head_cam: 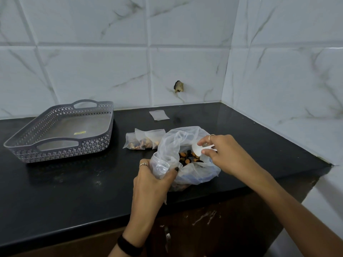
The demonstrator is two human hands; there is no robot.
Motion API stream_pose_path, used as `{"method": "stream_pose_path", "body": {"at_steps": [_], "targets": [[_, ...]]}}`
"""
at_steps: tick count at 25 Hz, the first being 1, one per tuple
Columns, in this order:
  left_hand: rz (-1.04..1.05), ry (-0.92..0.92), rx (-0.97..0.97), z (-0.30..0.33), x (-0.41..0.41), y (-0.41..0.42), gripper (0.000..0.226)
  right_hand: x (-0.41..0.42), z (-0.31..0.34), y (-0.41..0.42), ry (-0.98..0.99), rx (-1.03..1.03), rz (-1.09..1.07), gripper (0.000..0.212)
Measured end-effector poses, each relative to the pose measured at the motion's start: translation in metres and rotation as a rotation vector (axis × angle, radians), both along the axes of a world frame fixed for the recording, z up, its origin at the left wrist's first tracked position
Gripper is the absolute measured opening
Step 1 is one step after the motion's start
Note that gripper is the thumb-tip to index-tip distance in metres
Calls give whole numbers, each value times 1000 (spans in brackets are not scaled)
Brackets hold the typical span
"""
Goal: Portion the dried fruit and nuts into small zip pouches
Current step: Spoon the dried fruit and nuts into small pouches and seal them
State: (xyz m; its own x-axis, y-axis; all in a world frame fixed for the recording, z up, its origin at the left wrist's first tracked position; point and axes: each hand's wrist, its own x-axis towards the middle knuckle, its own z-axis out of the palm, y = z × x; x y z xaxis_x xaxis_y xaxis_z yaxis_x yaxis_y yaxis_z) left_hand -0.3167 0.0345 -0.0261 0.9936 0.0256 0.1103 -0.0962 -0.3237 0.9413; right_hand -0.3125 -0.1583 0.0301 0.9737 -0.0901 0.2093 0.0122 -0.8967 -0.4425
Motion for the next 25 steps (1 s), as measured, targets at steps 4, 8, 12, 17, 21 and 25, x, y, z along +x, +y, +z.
{"method": "stream_pose_path", "body": {"at_steps": [4, 8, 12, 17, 21, 25], "targets": [[-26, 64, 27, 5, 1, 2, 46, 13, -10, 4, 103, -111, 15, 17], [-61, 122, 52, 8, 1, 5, 49, 14, -4, 5, 141, 12, 100, 13], [-64, 114, 68, 7, -2, 3, 44, 14, -2, 0, 129, 5, 66, 16], [-53, 113, 46, 7, -3, 2, 40, 26, -21, 7, -23, -321, 78, 20], [-37, 104, 46, 5, -2, 2, 39, 19, -13, 3, 67, -108, 241, 18], [-27, 60, 36, 3, -5, 2, 38, 15, -8, 7, 54, -148, 173, 18]]}}
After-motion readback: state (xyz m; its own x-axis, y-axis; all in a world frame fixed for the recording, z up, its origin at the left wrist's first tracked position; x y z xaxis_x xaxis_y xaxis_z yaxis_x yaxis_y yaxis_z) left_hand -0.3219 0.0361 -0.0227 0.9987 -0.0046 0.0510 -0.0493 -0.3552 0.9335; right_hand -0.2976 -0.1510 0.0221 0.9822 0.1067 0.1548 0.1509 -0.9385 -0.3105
